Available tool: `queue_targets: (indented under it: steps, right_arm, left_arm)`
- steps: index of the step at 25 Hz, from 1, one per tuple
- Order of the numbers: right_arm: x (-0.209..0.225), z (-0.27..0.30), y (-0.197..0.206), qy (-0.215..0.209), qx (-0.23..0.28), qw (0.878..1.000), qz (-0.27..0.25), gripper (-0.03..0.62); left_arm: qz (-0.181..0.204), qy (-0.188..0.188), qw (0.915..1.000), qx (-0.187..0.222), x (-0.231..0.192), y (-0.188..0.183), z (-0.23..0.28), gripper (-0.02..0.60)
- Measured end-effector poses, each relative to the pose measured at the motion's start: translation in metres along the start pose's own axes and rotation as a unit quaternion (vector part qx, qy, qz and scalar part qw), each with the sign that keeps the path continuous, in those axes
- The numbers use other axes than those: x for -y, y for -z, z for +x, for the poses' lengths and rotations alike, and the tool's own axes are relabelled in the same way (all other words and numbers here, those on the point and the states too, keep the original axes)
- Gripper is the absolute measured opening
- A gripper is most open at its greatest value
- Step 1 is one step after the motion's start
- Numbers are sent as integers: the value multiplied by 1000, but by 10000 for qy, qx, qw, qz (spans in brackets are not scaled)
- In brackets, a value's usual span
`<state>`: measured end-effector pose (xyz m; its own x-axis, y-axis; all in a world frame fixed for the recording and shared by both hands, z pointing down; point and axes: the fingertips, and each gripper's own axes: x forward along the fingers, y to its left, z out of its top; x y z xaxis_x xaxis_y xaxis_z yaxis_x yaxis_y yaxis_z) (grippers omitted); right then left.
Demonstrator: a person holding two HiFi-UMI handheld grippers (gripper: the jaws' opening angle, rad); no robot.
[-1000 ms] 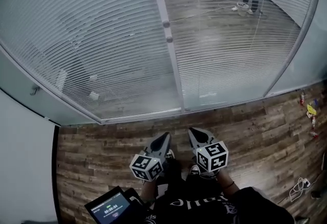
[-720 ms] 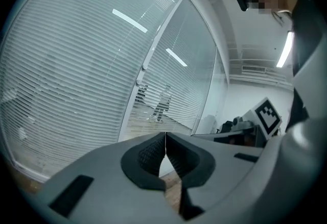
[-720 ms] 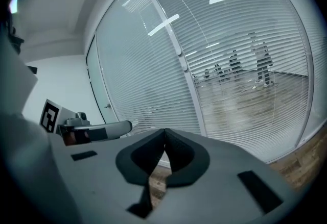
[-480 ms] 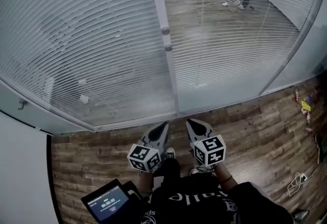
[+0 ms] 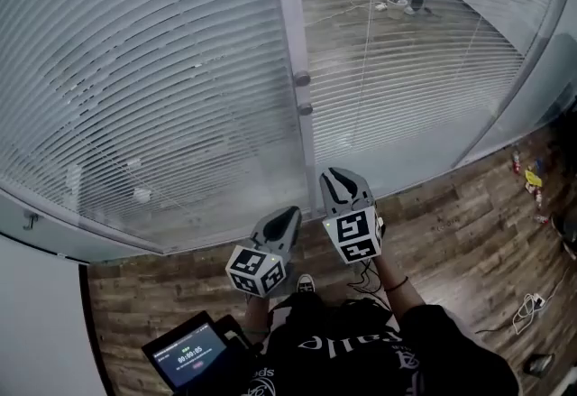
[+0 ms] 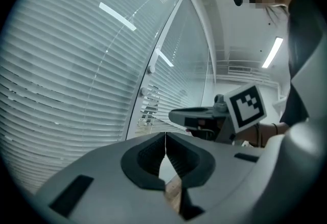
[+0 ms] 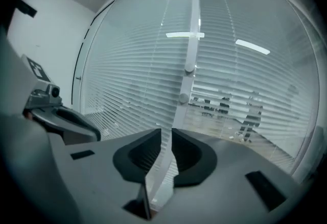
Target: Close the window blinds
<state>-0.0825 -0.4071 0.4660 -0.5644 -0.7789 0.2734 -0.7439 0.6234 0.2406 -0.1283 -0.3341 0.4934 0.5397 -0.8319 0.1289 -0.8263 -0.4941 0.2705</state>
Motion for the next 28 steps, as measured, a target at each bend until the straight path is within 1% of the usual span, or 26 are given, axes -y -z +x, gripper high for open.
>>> queue_targets:
  steps: [1,2,3,6,8,13,18,20,26,27,28]
  right_arm:
    - [4,10,-10,69,40,9998,-183,63]
    - [8,21,-20,141,83,9992,-360,105]
    - [12,31,-29,229,122,9983,-525,127]
    - [25,57,-57,613,260,9934,-934,127]
    - [35,74,-69,833,290,9889,-1192,127]
    - [47,116,-70,1011,94,9799,-1715,128]
    - [50,113,-74,1448,204,9615,-2325,127]
    - [51,113,-73,1543,219,9577,-2418,127]
    - [50,124,-78,1509,77,9578,-2444,138]
    - [51,125,-78,1490,65,9598,-2376,138]
    - [52,126,-78,1448,77,9647,-2198,137]
  left_arm:
    - [4,42,10000,-15,-4,-1,3,5]
    - [5,80,10000,-25,-8,-2,6,5]
    - [4,115,9999,-29,-12,-3,8,5]
    - [13,217,9998,-33,-21,-6,14,5]
    - [21,281,9996,-47,-24,-8,20,5]
    - [11,369,9992,-126,-38,-7,33,5]
    - [-6,345,9993,-168,-44,-9,29,5]
    - [-12,337,9993,-188,-45,-8,31,5]
    - [-47,340,9991,-261,-49,-2,26,5]
    - [-55,333,9991,-266,-49,-2,26,5]
    - [-59,327,9991,-273,-50,-1,26,5]
